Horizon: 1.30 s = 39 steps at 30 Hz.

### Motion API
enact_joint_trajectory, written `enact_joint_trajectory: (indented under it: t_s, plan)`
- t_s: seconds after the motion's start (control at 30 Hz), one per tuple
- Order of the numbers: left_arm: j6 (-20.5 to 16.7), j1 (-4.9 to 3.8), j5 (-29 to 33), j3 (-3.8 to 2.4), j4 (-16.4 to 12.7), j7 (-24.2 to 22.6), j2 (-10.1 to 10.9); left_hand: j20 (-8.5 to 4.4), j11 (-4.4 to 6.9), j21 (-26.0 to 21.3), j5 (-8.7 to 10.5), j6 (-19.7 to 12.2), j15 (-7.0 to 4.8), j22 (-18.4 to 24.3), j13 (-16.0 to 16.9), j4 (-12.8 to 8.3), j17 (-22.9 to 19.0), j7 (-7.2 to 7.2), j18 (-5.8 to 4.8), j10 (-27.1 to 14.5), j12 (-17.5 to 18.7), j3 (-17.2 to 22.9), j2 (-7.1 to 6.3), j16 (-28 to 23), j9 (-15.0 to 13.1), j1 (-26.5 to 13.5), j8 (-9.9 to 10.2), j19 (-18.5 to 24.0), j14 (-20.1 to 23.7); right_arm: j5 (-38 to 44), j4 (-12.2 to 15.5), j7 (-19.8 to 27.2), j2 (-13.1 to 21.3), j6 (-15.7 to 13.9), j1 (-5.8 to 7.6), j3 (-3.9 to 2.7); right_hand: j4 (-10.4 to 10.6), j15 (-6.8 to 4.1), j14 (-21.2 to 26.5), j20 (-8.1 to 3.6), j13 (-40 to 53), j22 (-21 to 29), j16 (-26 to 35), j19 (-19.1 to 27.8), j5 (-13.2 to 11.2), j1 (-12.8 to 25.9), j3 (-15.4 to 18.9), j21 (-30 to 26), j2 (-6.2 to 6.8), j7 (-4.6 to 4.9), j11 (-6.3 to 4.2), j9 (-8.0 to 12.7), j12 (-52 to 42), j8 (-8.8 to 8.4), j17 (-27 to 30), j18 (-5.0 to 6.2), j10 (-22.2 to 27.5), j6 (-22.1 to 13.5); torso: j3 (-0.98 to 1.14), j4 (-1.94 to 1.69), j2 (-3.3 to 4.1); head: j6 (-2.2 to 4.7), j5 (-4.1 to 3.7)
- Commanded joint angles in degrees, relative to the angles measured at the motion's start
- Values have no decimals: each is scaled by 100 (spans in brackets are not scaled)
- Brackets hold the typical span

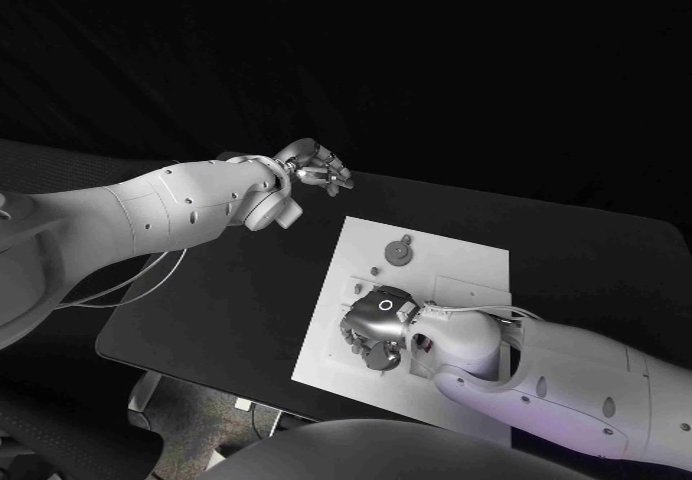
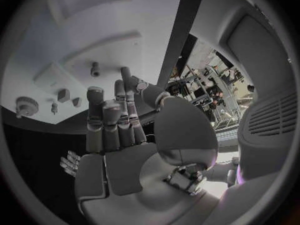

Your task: Assemble the parts on the task board

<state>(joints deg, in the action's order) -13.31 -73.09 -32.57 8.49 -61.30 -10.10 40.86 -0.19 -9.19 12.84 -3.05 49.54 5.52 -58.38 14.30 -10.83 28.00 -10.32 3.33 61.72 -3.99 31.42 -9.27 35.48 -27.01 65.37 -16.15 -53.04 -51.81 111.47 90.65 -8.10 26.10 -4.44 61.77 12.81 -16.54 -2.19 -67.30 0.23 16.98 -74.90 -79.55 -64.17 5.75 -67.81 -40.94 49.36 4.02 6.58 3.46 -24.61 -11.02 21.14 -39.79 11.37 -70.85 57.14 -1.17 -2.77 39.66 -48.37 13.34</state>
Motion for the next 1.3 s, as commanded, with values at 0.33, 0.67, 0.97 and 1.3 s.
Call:
enact_joint_trajectory:
  t_s: [0.33, 0.67, 0.97, 1.3]
  plan:
    - [64, -4, 7, -5, -14, -41, -11, 5, 9, -36, -12, -50, 5, -8, -10, 16, 17, -7, 52, -28, -19, -30, 5, -32, 6, 29, -25, -17, -52, -13, -90, 43, -75, 226, -12, 9, -2, -45, -6, -37, 7, -97, 32, 11, 22, 8, -33, 16, -46, 33, 16, -55, -33, 27, -9, 363, -38, 69, 0, 1, -1, 4, -5]
    - [63, -4, 7, -5, -16, -37, -8, 6, 9, -39, -12, -49, 5, -9, -11, 17, 23, -6, 52, -28, -20, -31, 7, -37, 6, 29, -26, -18, -53, 22, -206, 52, -141, 246, -65, 11, -7, -43, -1, -37, 6, -97, 36, 18, 21, 9, -29, 14, -24, 36, 18, -53, -25, 20, -10, 363, -32, 61, 1, -1, 2, 3, -15]
    - [67, -5, 7, -5, -16, -36, -11, 6, 9, -41, -12, -49, 6, -10, -11, 16, 28, -6, 52, -27, -20, -32, 8, -41, 6, 30, -27, -17, -53, -36, -243, 81, -158, 261, -71, 22, -9, -39, 10, -34, 4, -95, 42, 30, 21, 14, -24, 8, 3, 41, 22, -51, -14, 9, -11, 363, -21, 50, 0, 1, -1, 5, -14]
    - [64, -5, 7, -4, -18, -29, 2, 7, 9, -43, -12, -49, 6, -11, -12, 19, 34, -7, 52, -27, -21, -34, 7, -46, 6, 27, -27, -18, -54, -191, -285, 33, -131, 120, -71, 34, 96, 36, 59, 4, -21, -86, 44, 61, 11, 406, 349, -11, 459, 290, 96, 60, 92, -321, -34, 363, 104, -531, 0, 3, -4, 2, -9]
